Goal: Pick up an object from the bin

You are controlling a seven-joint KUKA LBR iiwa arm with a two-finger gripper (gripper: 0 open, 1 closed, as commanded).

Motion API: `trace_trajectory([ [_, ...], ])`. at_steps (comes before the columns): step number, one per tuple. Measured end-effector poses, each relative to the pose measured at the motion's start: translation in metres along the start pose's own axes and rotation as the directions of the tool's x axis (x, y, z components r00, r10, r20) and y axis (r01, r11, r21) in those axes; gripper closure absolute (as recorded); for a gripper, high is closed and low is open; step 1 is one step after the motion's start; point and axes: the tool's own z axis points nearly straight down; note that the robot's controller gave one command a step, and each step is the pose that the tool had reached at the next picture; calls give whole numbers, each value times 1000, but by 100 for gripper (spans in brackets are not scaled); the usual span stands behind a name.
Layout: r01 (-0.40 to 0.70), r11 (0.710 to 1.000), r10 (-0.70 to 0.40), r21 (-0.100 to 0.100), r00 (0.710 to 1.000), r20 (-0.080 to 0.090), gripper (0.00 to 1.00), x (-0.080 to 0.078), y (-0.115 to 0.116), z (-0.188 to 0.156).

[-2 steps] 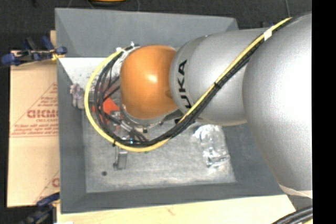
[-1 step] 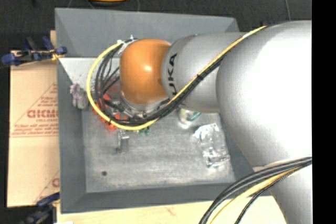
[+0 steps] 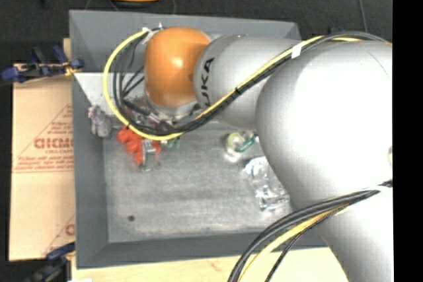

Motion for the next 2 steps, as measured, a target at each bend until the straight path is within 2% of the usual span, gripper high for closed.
trace_trajectory([
  [1,2,1000,-2,3,999,-41,100,9,2,3],
  [2,117,993,-117,0,993,-5,100,24,48,0],
])
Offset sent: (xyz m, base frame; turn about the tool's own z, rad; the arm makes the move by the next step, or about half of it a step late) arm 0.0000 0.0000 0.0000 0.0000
